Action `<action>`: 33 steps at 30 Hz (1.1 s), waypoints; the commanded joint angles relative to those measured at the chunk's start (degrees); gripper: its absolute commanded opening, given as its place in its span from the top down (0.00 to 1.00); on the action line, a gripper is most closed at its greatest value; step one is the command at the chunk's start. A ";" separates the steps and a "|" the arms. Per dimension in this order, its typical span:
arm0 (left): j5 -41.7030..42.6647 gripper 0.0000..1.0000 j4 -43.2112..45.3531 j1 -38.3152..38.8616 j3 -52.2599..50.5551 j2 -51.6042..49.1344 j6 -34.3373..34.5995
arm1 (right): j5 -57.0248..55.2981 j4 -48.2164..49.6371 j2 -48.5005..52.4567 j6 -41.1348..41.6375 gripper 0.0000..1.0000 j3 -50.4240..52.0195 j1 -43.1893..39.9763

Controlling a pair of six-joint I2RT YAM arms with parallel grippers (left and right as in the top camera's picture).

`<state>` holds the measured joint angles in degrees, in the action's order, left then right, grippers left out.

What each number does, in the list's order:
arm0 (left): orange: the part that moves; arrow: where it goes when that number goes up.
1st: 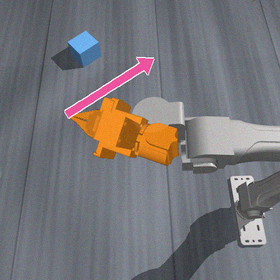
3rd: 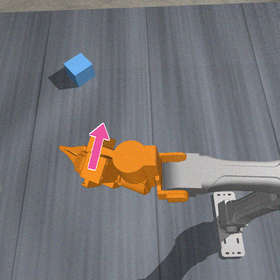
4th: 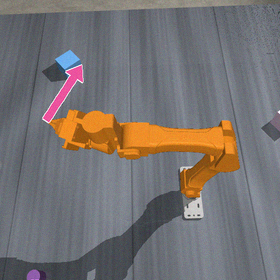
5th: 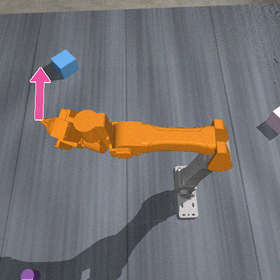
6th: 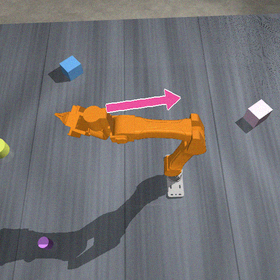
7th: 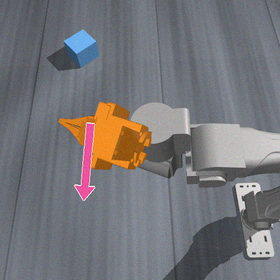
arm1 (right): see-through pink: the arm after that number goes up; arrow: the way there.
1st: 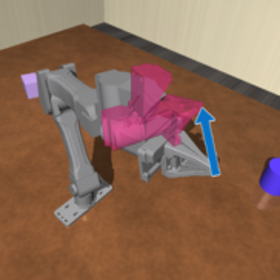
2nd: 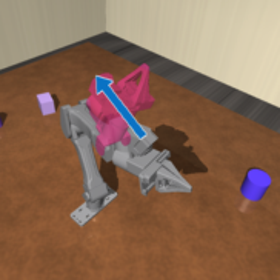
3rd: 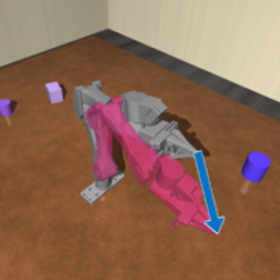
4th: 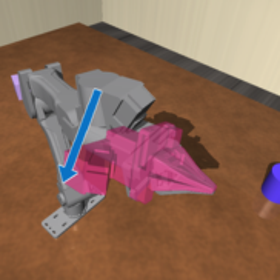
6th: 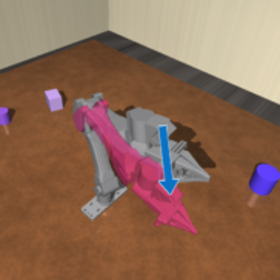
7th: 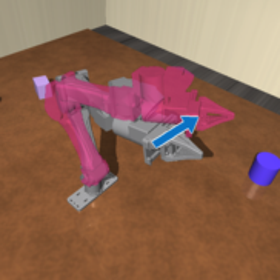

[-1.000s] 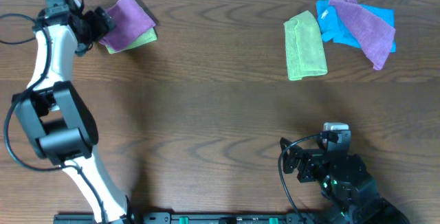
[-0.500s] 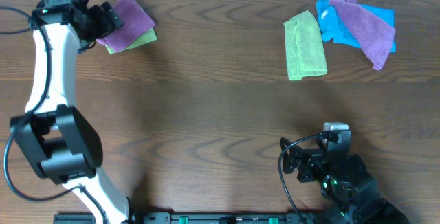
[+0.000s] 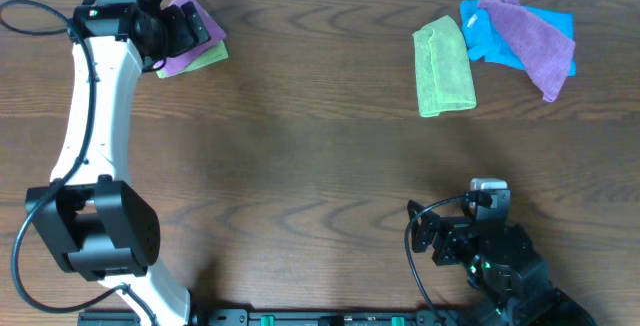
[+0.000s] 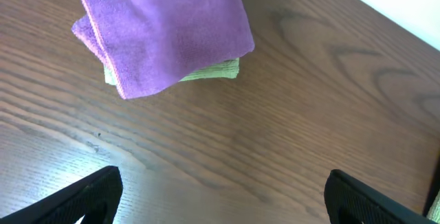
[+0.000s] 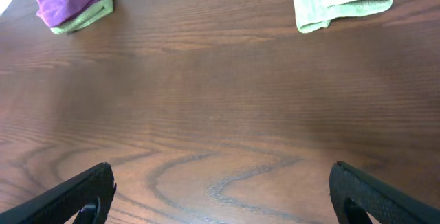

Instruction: Fold the cloth

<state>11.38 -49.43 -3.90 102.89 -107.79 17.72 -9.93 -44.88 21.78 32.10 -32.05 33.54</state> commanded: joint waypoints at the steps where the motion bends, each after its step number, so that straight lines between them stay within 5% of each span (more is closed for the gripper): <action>1: -0.22 0.05 -1.40 0.46 1.25 0.31 -1.14 | -0.57 0.04 -0.13 0.87 0.01 0.28 -0.31; 17: -0.09 0.05 -6.58 5.97 -1.90 2.82 -6.40 | -0.57 0.04 -0.13 0.87 0.01 0.28 -0.31; 26: -2.51 0.05 13.35 9.84 -25.42 16.06 -6.38 | -0.57 0.04 -0.13 0.87 0.01 0.28 -0.31; 33: -7.15 0.05 16.61 9.84 -39.04 28.61 -6.38 | -0.57 0.04 -0.13 0.87 0.01 0.28 -0.31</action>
<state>7.62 -33.39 6.02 67.13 -83.61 11.94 -9.93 -44.88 21.74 32.10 -32.05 33.54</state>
